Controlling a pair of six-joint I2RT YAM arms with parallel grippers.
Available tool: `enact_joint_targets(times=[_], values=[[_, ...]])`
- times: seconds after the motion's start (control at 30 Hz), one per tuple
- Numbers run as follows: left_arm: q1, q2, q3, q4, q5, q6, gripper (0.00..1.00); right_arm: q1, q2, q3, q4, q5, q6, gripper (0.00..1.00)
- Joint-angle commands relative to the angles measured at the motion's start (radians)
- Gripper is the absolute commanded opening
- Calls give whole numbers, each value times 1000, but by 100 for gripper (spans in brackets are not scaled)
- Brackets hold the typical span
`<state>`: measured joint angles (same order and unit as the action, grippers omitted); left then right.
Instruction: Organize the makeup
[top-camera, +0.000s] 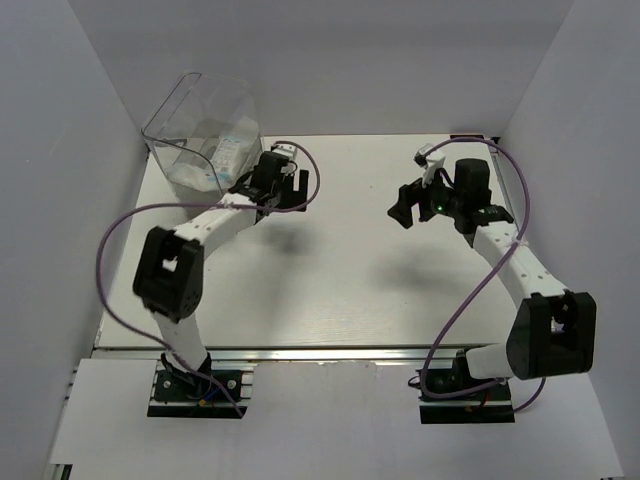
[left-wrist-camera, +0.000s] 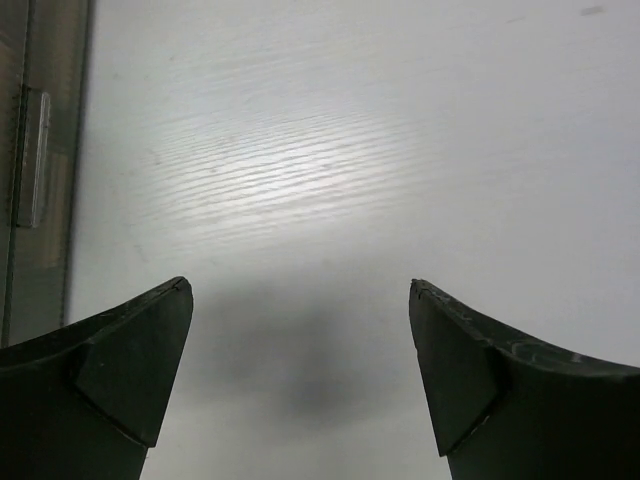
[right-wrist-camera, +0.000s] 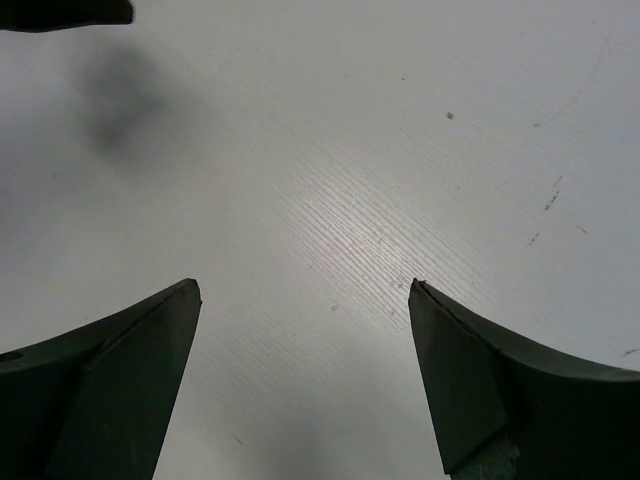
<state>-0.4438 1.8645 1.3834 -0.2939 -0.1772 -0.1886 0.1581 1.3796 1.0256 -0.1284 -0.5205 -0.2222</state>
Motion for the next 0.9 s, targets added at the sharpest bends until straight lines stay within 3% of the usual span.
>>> enact_joint_targets(times=[0.0,0.2,0.3,0.37,0.57,0.87], values=[[-18,-251,-118,108,175,-43,98,-5,-62,14,-36,40,-10,89],[-41,-539,-401,197,281,-176,98,-3,-143,44,-77,111,35,89],[-41,-663,-478,222,283,-224,98,-3,-183,27,-74,135,76,89],[-41,-720,-494,210,275,-233,98,-3,-189,28,-89,233,141,89],[-41,-792,-524,200,266,-247,98,-5,-178,67,-200,373,176,89],[-41,-803,-512,200,268,-244,98,-5,-290,-45,-123,393,97,89]])
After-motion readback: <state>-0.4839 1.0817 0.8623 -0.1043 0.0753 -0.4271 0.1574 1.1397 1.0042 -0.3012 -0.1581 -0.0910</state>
